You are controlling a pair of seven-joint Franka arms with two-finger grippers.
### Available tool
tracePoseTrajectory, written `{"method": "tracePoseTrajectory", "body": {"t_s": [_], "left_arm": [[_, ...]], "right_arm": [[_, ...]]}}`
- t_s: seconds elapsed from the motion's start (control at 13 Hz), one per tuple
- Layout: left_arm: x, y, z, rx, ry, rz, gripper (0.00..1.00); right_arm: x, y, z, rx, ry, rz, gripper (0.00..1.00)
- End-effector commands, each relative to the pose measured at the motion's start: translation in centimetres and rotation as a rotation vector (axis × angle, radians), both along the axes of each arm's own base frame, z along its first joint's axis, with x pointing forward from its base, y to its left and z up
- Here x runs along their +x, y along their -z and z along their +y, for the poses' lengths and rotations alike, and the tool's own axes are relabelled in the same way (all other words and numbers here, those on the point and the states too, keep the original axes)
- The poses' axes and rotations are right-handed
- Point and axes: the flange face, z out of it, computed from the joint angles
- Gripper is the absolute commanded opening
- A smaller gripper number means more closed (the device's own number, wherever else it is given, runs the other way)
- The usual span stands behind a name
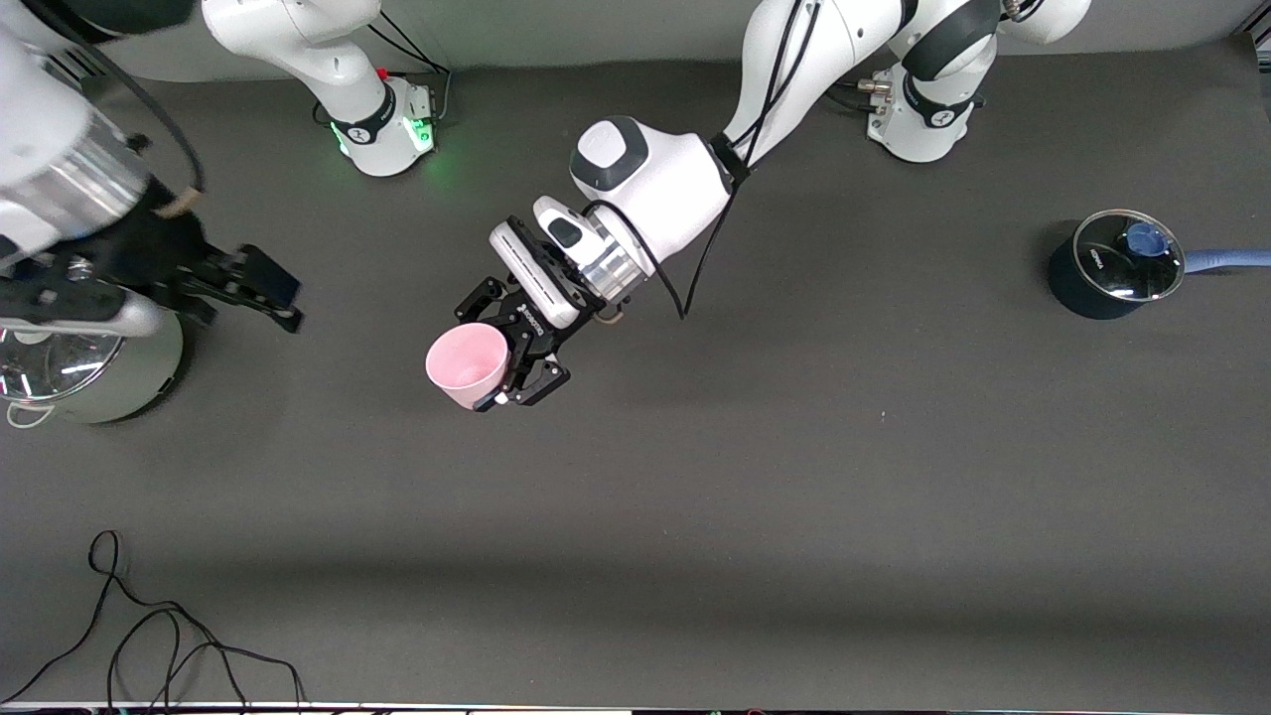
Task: Transfer pink cup from left to right arm
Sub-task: 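Lift the pink cup with the left gripper and carry it mid-table, then hold the cup with the left gripper while the right gripper approaches it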
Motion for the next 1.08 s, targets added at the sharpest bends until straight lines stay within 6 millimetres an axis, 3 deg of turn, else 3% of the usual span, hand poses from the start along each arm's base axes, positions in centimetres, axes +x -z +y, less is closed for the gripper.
{"method": "tracePoseTrajectory", "body": {"t_s": [0.0,0.38,0.77,1.0], "left_arm": [[-0.3,-0.4,-0.2,-0.008,-0.011,-0.002,0.00],[-0.3,-0.2,-0.3,-0.007,-0.011,-0.001,0.00],[-0.3,-0.1,-0.3,-0.006,-0.011,0.000,0.00],[-0.3,0.0,-0.3,-0.005,-0.011,0.001,0.00]], "right_arm": [[0.0,-0.8,1.6,-0.003,-0.005,-0.014,1.00],[-1.1,1.5,8.3,-0.066,-0.025,-0.005,1.00],[-1.2,2.9,10.1,-0.107,-0.085,0.003,1.00],[-0.7,2.8,10.1,-0.116,-0.117,-0.017,1.00]]}}
